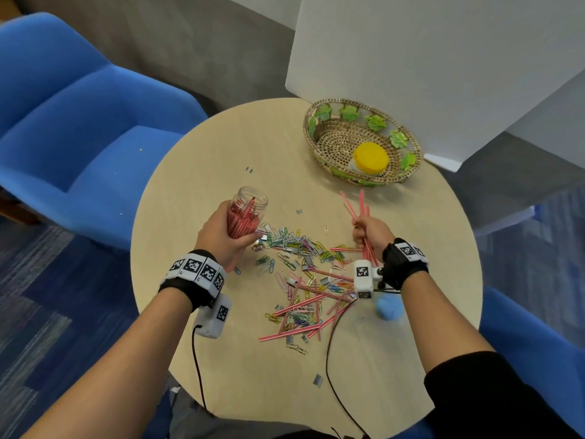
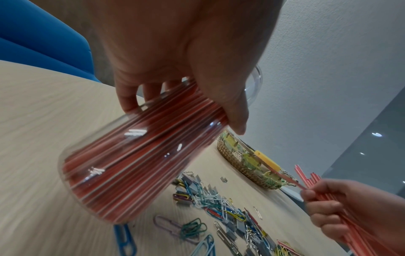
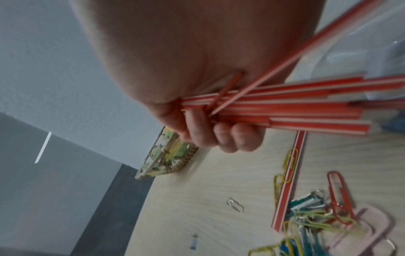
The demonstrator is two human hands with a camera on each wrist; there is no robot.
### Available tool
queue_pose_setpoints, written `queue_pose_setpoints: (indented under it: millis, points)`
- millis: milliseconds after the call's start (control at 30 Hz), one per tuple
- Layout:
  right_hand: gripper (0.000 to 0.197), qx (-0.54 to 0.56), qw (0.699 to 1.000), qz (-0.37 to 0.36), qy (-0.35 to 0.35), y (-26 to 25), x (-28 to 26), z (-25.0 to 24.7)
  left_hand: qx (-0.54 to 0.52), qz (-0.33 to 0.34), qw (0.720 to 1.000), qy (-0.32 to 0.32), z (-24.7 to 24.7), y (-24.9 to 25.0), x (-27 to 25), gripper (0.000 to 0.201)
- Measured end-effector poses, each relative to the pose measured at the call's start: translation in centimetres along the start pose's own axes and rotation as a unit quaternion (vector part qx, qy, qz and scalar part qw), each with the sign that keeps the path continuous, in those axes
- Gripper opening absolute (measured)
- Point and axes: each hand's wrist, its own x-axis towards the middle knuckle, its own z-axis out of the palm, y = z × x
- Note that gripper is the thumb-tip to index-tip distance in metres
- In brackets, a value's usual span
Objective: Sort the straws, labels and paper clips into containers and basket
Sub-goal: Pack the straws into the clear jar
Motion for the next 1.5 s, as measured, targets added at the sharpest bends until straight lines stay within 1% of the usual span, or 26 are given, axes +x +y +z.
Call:
queue_pose_setpoints:
  millis: [33,67,133,200,267,333,400,467,500,533,567,600,667,733,767,800,867,933,1000,1067,1133,1300,1367,1433,1500]
  points:
    - [0.022,0.045,0.999,0.000,0.017,-0.3,-0.5,-0.2,0.002,0.001,1.000,-0.001,0.0,0.0,0.0,0.067]
    - [0.027,0.065,0.997,-0.007,0.042,-0.5,-1.0,-0.4,0.004,0.002,1.000,0.000,0.1,0.0,0.0,0.068]
    - [0.039,0.035,0.994,-0.037,0.102,-0.8,-1.9,-0.7,0.003,0.002,1.000,0.001,0.2,0.0,0.0,0.068]
    - [0.046,-0.002,0.989,-0.058,0.133,-0.9,-2.6,-0.8,0.002,0.001,1.000,0.002,0.3,0.0,0.0,0.065]
    - [0.050,0.000,0.990,-0.056,0.131,-0.8,-2.9,-0.7,0.004,0.004,1.000,0.002,0.4,0.0,-0.1,0.064]
    - [0.052,0.024,0.992,-0.047,0.113,-0.5,-2.9,-0.4,0.010,0.006,1.000,0.001,0.4,0.1,-0.2,0.065]
    - [0.046,0.023,0.994,-0.029,0.103,-0.1,-2.9,-0.2,0.012,0.004,1.000,0.000,0.4,0.1,-0.3,0.065]
    - [0.031,-0.024,0.994,-0.010,0.102,0.3,-2.8,0.0,0.007,0.003,1.000,0.002,0.4,0.1,-0.3,0.064]
    - [0.033,-0.075,0.991,-0.004,0.109,0.5,-2.7,-0.1,0.004,0.002,1.000,0.002,0.4,0.0,-0.4,0.062]
    - [0.035,-0.150,0.982,-0.005,0.116,0.6,-2.7,-0.1,0.002,0.003,1.000,0.003,0.4,0.0,-0.4,0.061]
    - [0.034,-0.238,0.964,-0.014,0.118,0.7,-2.8,0.1,0.001,0.003,1.000,0.003,0.4,0.0,-0.4,0.060]
    - [0.029,-0.326,0.939,-0.026,0.110,0.7,-3.3,0.4,0.000,0.004,1.000,0.002,0.4,-0.1,-0.4,0.060]
    - [0.022,-0.448,0.891,-0.044,0.054,1.2,-4.4,1.5,-0.002,0.002,1.000,0.001,0.3,-0.2,-0.4,0.061]
    - [0.016,-0.511,0.858,-0.044,-0.025,2.3,-5.9,3.3,-0.002,0.001,1.000,-0.002,0.3,-0.3,-0.4,0.062]
    - [0.014,-0.535,0.843,-0.040,-0.047,3.0,-6.6,4.2,-0.002,0.001,1.000,-0.003,0.3,-0.3,-0.4,0.063]
    - [0.013,-0.560,0.826,-0.040,-0.053,3.6,-7.1,5.0,-0.002,0.001,1.000,-0.003,0.3,-0.2,-0.4,0.063]
    - [0.015,-0.604,0.795,-0.042,-0.041,4.8,-7.3,5.9,0.002,0.004,1.000,0.000,0.3,-0.3,-0.4,0.064]
    - [0.018,-0.613,0.789,-0.026,-0.028,5.6,-7.2,6.1,0.005,0.007,1.000,0.000,0.3,-0.4,-0.5,0.063]
    - [0.017,-0.616,0.787,-0.021,-0.018,6.3,-7.2,6.2,0.001,0.006,1.000,0.001,0.3,-0.5,-0.7,0.063]
    - [0.012,-0.637,0.770,-0.036,-0.002,7.0,-7.5,6.2,0.001,0.003,1.000,0.002,0.3,-0.5,-0.9,0.063]
    - [0.012,-0.656,0.752,-0.055,0.006,7.2,-7.6,6.2,0.005,0.005,1.000,0.003,0.4,-0.4,-0.8,0.064]
    - [0.021,-0.686,0.721,-0.095,-0.026,6.8,-7.9,6.2,0.019,0.013,1.000,-0.007,0.6,-0.4,-0.6,0.066]
    - [0.019,-0.692,0.713,-0.106,-0.044,6.3,-7.9,5.8,0.014,0.012,1.000,-0.005,0.6,-0.5,-0.6,0.065]
    - [0.009,-0.689,0.714,-0.104,-0.070,5.5,-7.9,5.2,0.004,0.010,1.000,-0.003,0.4,-0.5,-0.6,0.062]
    - [0.006,-0.668,0.731,-0.104,-0.095,4.5,-7.9,4.6,0.000,0.007,1.000,0.002,0.3,-0.6,-0.6,0.061]
